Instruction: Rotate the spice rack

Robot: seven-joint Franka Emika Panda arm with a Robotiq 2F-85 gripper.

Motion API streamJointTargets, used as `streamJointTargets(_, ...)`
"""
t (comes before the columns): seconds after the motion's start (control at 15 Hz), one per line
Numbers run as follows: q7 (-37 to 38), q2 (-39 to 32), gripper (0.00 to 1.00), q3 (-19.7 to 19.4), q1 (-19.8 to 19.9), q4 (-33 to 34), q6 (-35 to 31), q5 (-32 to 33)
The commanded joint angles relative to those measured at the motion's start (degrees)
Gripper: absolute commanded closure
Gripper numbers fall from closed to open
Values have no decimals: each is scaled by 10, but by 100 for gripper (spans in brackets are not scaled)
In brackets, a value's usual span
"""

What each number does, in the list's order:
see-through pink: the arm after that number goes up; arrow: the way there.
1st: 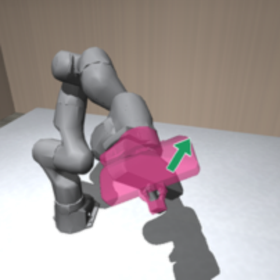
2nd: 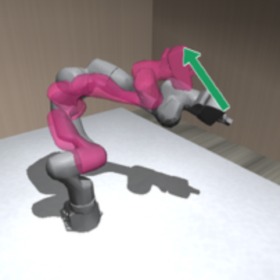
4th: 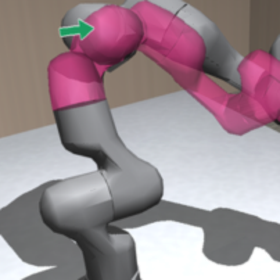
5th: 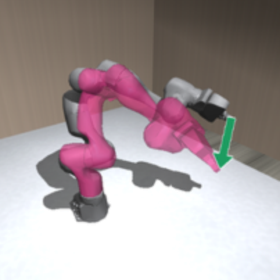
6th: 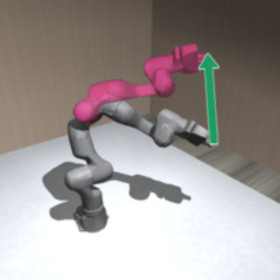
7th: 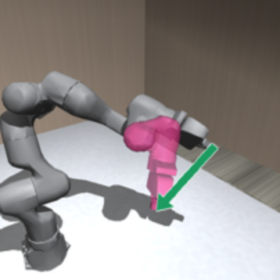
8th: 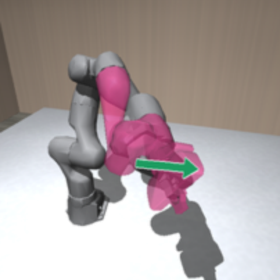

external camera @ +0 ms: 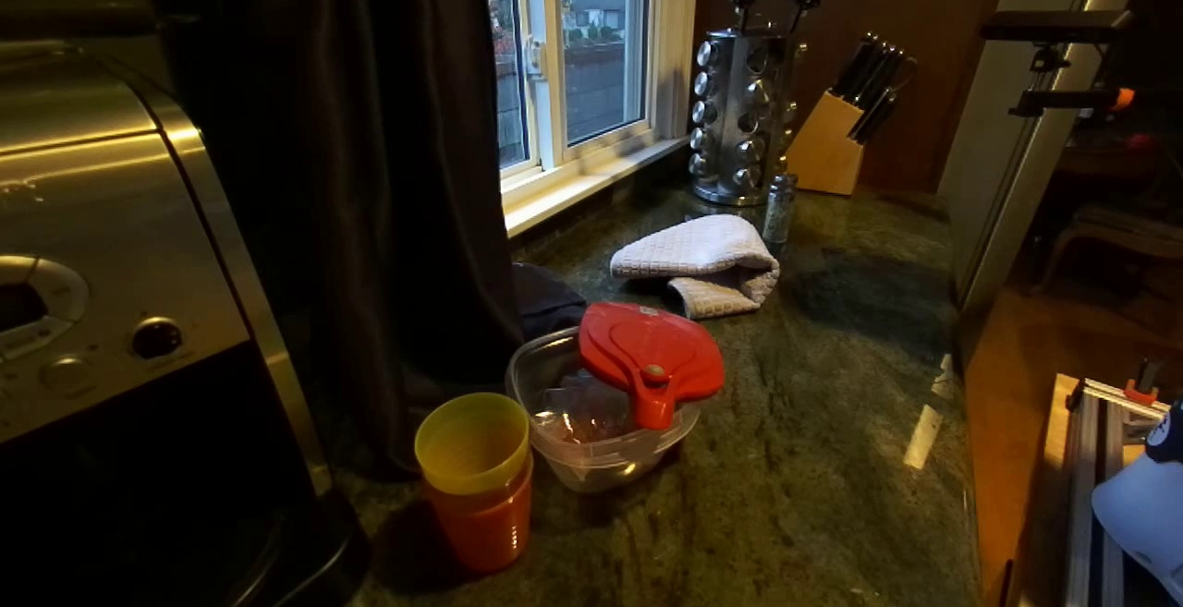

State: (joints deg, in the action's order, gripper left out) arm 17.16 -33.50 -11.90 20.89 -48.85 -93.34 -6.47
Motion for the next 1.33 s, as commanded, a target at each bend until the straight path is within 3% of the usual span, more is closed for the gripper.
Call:
streamJointTargets(0.0, 79, -13, 0, -5, 7, 11, 41, -16)
streamJointTargets(0.33, 125, -14, 0, 1, 16, 11, 34, -30)
streamJointTargets(0.8, 100, -10, 0, 15, 22, 10, 49, -60)
streamJointTargets(1.27, 146, -16, 0, 13, 26, 21, 77, -84)
